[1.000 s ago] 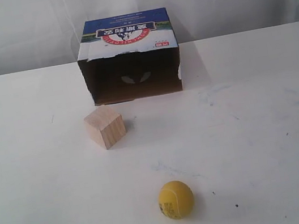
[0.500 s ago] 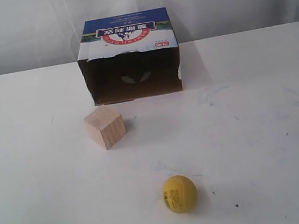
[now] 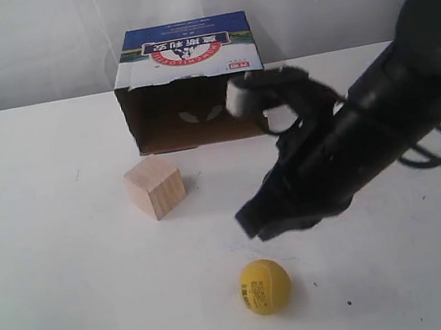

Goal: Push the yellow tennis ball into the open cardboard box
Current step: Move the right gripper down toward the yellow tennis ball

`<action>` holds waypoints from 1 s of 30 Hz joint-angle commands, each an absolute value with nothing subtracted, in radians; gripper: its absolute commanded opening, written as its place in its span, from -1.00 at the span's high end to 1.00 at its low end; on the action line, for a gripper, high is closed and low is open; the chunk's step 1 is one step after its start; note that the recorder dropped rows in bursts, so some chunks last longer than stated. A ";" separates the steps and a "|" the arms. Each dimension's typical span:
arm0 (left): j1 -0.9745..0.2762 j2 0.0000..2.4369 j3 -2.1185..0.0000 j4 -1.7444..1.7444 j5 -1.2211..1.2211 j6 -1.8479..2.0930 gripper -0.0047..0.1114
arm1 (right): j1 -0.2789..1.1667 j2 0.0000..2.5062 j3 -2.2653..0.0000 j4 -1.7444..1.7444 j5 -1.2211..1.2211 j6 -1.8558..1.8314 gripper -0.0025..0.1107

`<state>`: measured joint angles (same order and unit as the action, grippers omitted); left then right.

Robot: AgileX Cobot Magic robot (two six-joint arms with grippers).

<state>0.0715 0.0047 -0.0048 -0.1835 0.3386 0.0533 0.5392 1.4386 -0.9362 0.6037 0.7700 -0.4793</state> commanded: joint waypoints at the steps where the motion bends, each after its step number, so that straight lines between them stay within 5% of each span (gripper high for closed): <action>1: 0.068 0.000 0.000 -0.178 0.374 0.048 0.92 | 0.618 1.457 -0.898 0.609 0.716 -0.490 0.96; 9: 0.068 0.000 0.000 -0.178 0.374 0.048 0.92 | 0.625 1.463 -0.897 0.600 0.691 -0.504 0.95; 22: 0.068 0.000 0.000 -0.178 0.374 0.048 0.92 | 0.625 1.463 -0.897 0.573 0.820 -0.542 0.49; 30: 0.068 0.000 0.000 -0.178 0.374 0.048 0.92 | 0.628 1.466 -0.897 0.564 0.869 -0.534 0.61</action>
